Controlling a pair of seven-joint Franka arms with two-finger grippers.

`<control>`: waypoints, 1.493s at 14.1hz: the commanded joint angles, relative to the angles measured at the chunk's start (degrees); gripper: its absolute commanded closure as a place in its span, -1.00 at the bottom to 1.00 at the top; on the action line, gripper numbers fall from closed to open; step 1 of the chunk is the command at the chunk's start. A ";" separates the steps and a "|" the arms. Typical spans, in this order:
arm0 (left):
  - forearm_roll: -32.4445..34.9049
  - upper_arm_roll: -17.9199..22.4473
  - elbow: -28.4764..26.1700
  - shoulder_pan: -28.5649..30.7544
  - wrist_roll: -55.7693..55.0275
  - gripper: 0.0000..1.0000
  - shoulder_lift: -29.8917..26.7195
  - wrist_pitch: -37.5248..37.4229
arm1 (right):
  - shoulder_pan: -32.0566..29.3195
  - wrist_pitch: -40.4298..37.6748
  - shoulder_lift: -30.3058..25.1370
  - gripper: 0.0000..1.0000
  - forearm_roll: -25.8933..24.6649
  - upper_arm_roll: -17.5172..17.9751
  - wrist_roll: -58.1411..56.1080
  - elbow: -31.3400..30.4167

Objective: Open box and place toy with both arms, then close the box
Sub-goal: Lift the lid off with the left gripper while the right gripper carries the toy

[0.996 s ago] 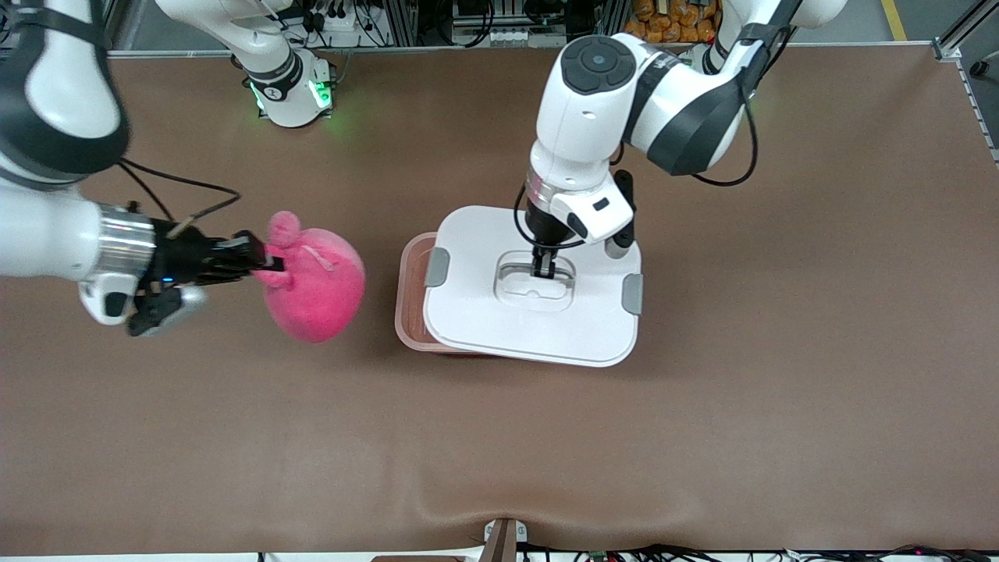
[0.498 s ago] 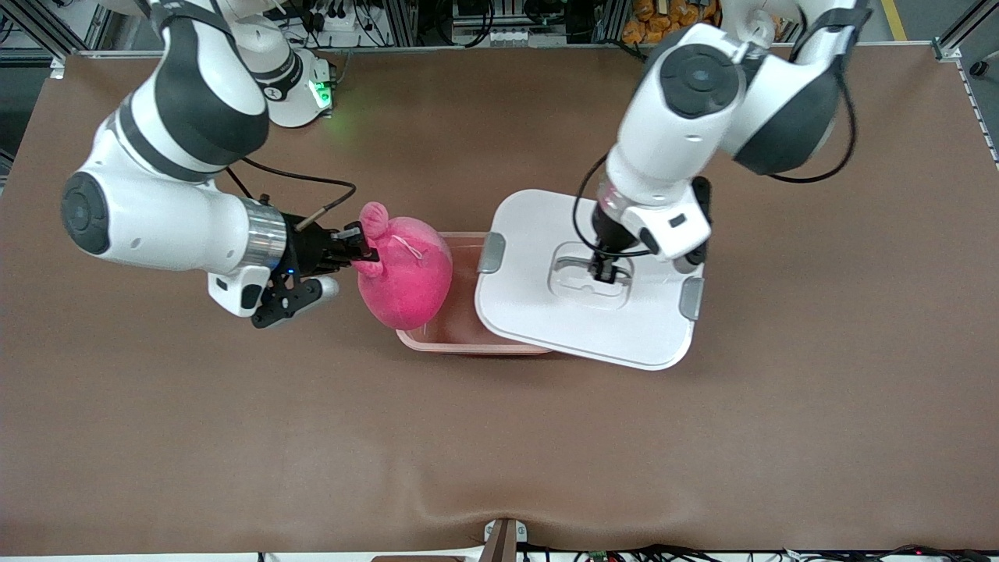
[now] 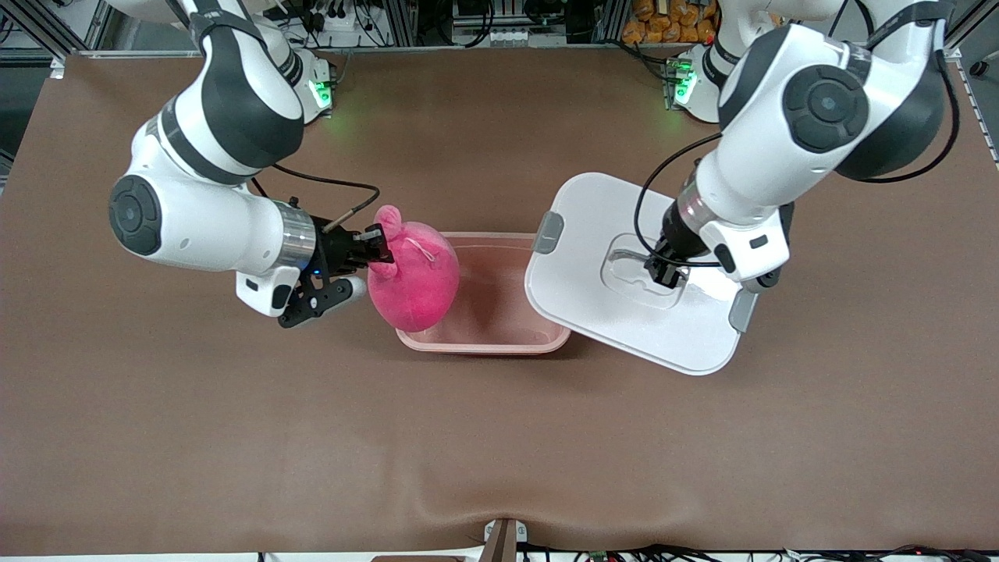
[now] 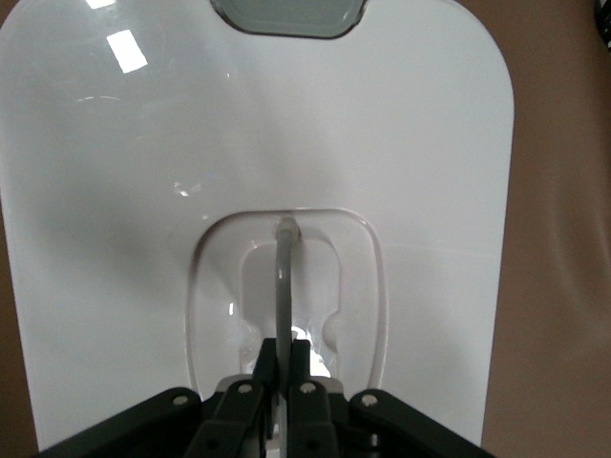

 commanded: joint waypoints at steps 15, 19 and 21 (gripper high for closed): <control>-3.18 -0.15 -1.18 8.37 18.85 1.00 -3.80 -5.60 | 6.37 4.55 6.33 1.00 -5.44 -0.48 0.89 1.42; -3.09 -0.23 -1.44 8.63 20.94 1.00 -3.27 -5.69 | 6.71 4.55 8.17 1.00 -5.35 -0.48 1.24 1.42; -3.18 -0.15 -1.10 8.54 22.02 1.00 -2.57 -5.60 | 6.89 4.64 9.05 1.00 -5.44 -0.57 1.33 1.42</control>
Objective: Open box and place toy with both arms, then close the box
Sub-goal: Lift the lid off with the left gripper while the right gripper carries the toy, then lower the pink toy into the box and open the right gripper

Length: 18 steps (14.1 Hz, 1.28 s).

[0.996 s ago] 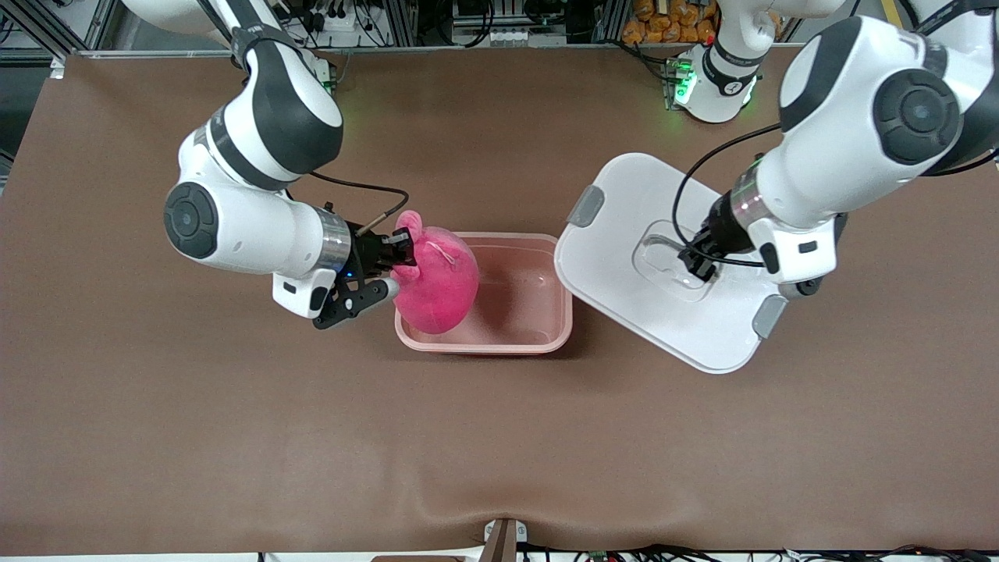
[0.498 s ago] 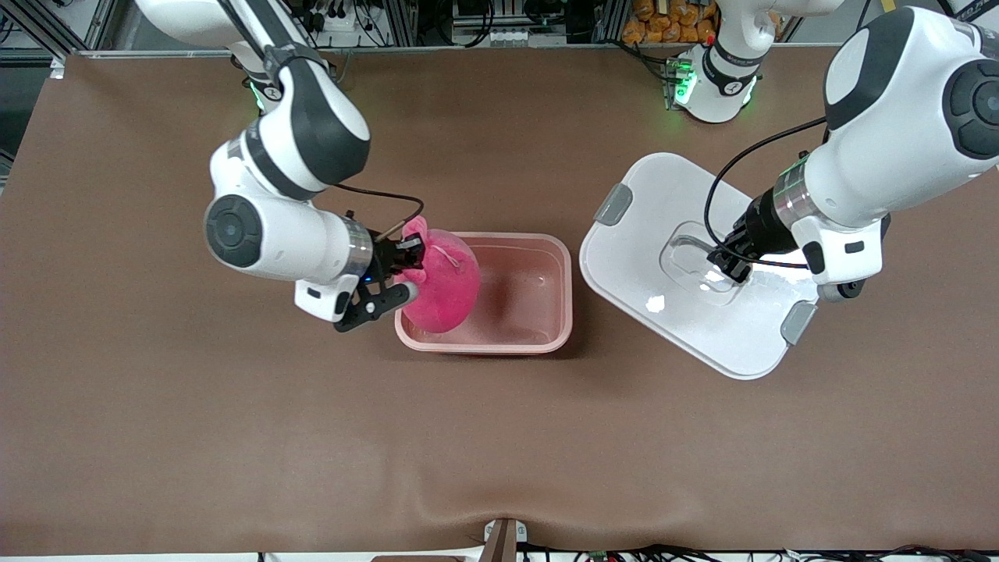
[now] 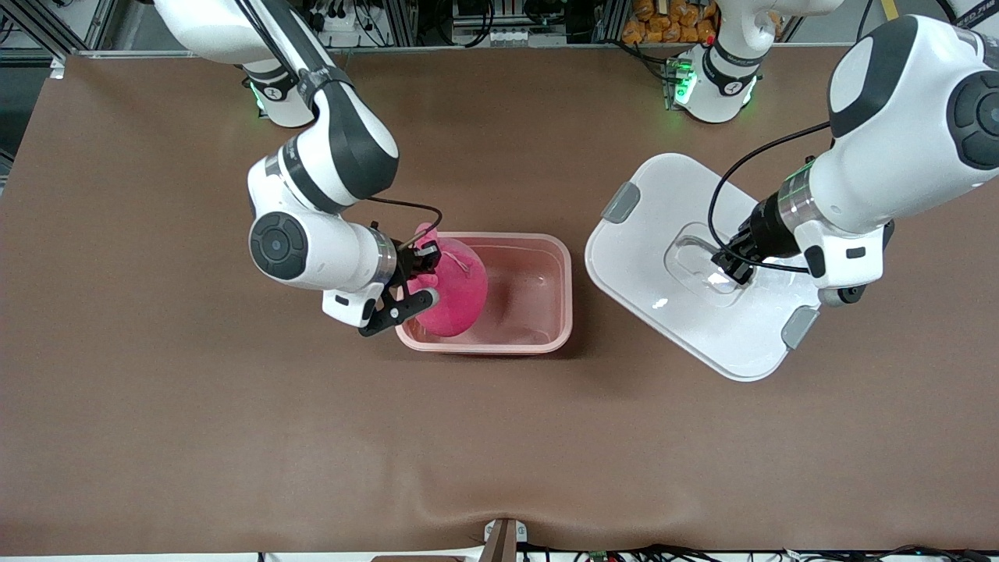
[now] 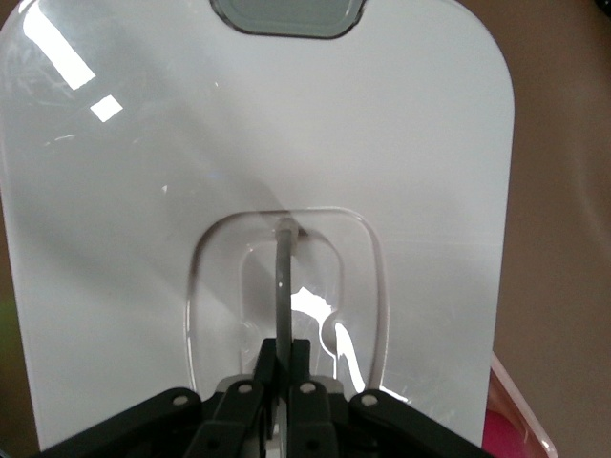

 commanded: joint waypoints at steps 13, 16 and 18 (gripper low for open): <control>-2.74 -0.35 0.13 0.49 2.71 1.00 0.28 0.28 | 5.75 2.11 6.56 1.00 -9.42 -0.23 5.14 1.86; -2.74 -0.44 -0.04 0.49 2.71 1.00 -0.25 -1.20 | 7.06 6.48 7.09 0.89 -8.80 -0.23 4.70 1.78; -2.65 -0.44 -0.13 0.49 2.80 1.00 -1.48 -2.96 | 8.99 10.70 8.05 0.78 -8.37 -0.14 5.05 1.87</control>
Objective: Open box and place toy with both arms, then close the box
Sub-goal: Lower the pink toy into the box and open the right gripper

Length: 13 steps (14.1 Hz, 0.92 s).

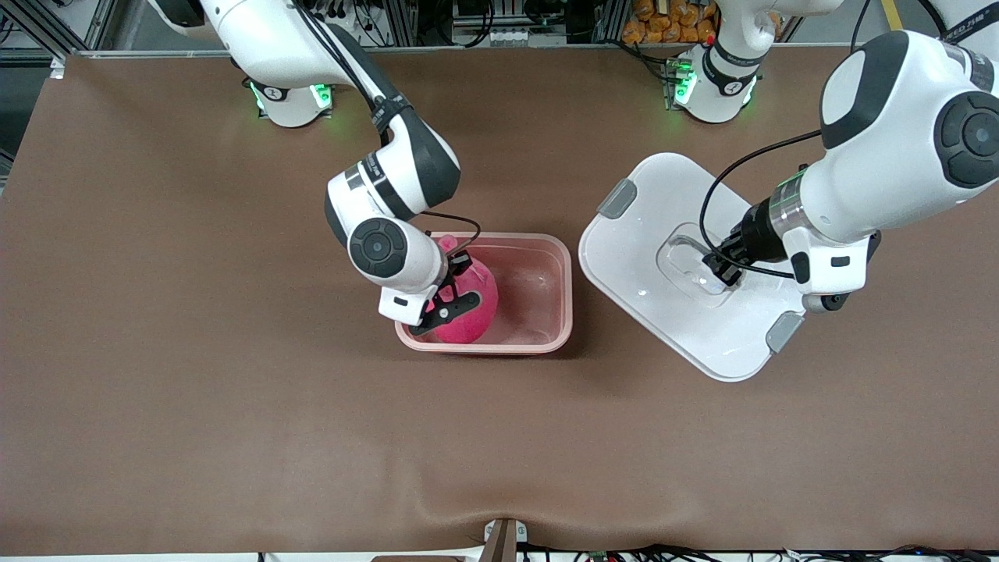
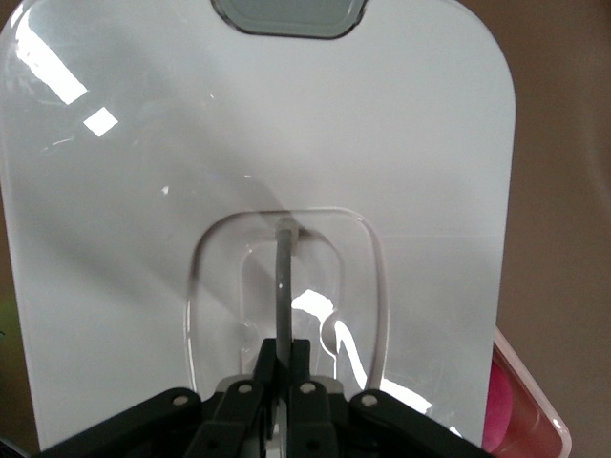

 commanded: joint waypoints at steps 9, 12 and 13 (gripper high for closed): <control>-0.75 -0.08 0.08 2.35 2.06 1.00 -2.10 -4.17 | 7.86 19.27 6.42 0.62 0.39 -0.20 0.85 1.48; -0.92 0.09 -0.01 3.04 2.32 1.00 -1.74 -3.12 | 8.92 23.58 7.65 0.47 0.30 -0.20 0.59 1.30; -0.84 0.09 -0.09 3.66 2.32 1.00 -2.09 -3.12 | 9.01 24.20 7.83 0.35 0.22 -0.20 -0.19 1.21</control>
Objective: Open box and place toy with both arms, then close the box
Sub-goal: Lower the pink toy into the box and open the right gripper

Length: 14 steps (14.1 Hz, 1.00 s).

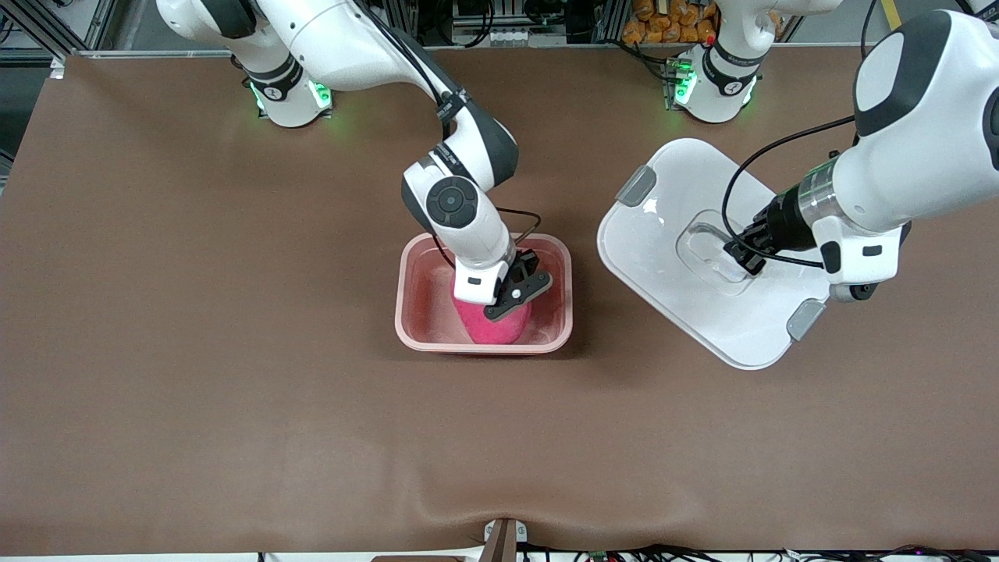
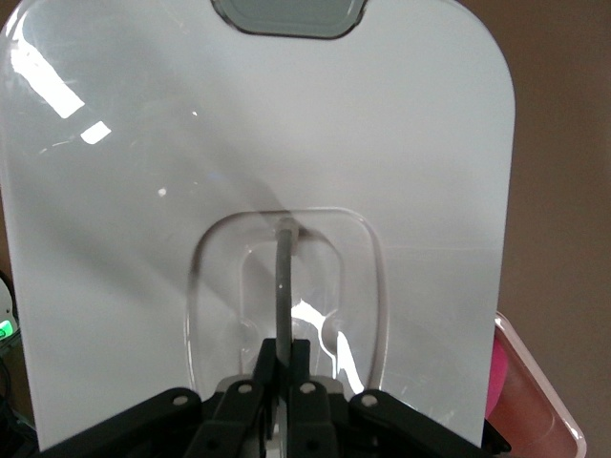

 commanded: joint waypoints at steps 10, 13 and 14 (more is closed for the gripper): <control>-1.18 -0.68 0.02 1.62 1.80 1.00 -1.96 -0.46 | 0.51 2.43 1.84 -1.00 0.30 -0.42 -2.36 1.26; -1.10 -0.68 -0.06 1.44 1.98 1.00 -1.71 -0.28 | 0.59 2.43 1.85 -1.00 4.23 -0.42 0.01 1.44; -1.10 -0.68 -0.06 1.36 1.98 1.00 -1.62 -0.19 | 0.94 2.60 1.85 -1.00 7.13 -0.42 0.45 1.52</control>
